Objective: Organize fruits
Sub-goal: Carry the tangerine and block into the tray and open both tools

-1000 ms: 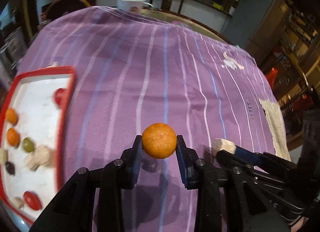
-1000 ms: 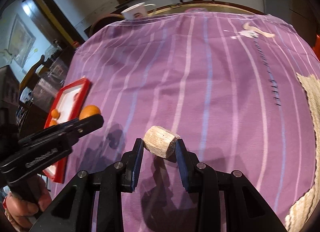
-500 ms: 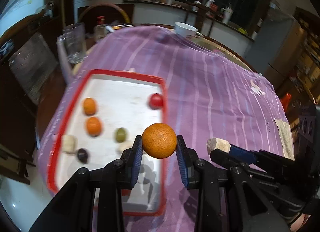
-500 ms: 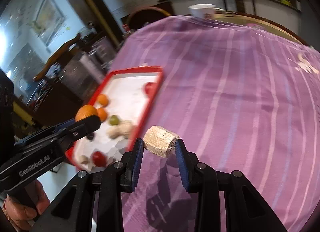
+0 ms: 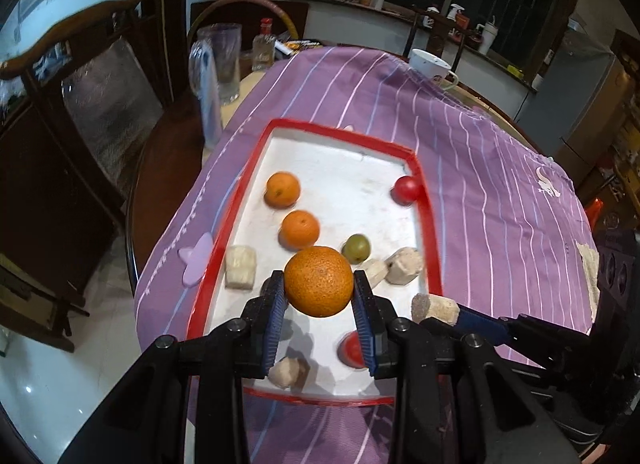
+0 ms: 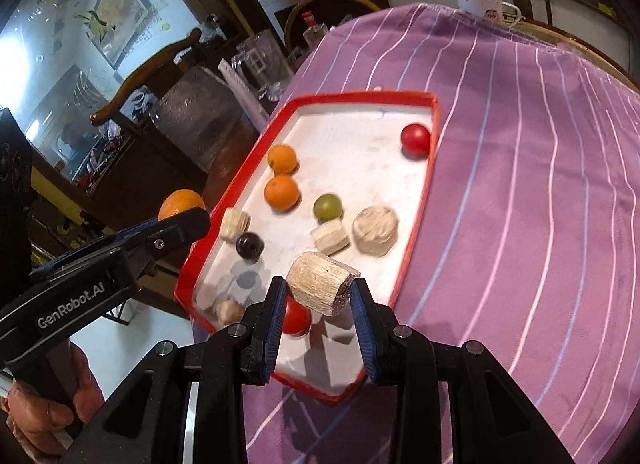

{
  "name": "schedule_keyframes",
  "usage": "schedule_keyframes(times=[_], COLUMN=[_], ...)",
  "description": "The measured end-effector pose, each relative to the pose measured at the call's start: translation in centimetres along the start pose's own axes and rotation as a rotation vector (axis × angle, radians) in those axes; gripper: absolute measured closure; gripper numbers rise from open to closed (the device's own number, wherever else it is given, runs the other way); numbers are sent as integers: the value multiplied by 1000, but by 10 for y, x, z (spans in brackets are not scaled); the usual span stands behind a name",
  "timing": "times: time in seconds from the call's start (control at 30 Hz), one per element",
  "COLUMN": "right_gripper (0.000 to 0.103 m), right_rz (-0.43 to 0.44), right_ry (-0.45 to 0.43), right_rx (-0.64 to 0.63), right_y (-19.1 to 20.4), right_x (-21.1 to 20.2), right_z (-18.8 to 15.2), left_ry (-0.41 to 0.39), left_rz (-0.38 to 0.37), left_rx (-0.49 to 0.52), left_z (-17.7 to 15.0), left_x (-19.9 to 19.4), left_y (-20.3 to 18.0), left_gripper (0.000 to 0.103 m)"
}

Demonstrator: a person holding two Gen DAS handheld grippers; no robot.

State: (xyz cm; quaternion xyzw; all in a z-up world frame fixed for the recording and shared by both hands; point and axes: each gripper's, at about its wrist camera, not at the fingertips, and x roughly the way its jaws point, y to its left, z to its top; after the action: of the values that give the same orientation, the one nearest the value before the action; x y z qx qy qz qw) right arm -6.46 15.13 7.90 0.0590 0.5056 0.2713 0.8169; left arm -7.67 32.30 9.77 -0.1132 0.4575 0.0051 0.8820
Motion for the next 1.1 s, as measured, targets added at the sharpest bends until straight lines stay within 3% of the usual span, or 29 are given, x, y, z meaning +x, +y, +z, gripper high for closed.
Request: schedule_keyframes(times=[0.37,0.8,1.1], right_gripper=[67,67,66], right_rz=[-90,-90,-113], right_ry=[-18,32,58], right_rx=[-17,-73,-92], right_y=[-5,9,16], right_x=[-10,17,39], right_z=[6,5,7], left_ry=[57,137,144], left_rz=[-66,-23,26], left_rx=[-103,-2,42], left_z=[9,15,16], left_x=[35,73,77], left_y=[23,8,12], left_gripper=[71,71,71])
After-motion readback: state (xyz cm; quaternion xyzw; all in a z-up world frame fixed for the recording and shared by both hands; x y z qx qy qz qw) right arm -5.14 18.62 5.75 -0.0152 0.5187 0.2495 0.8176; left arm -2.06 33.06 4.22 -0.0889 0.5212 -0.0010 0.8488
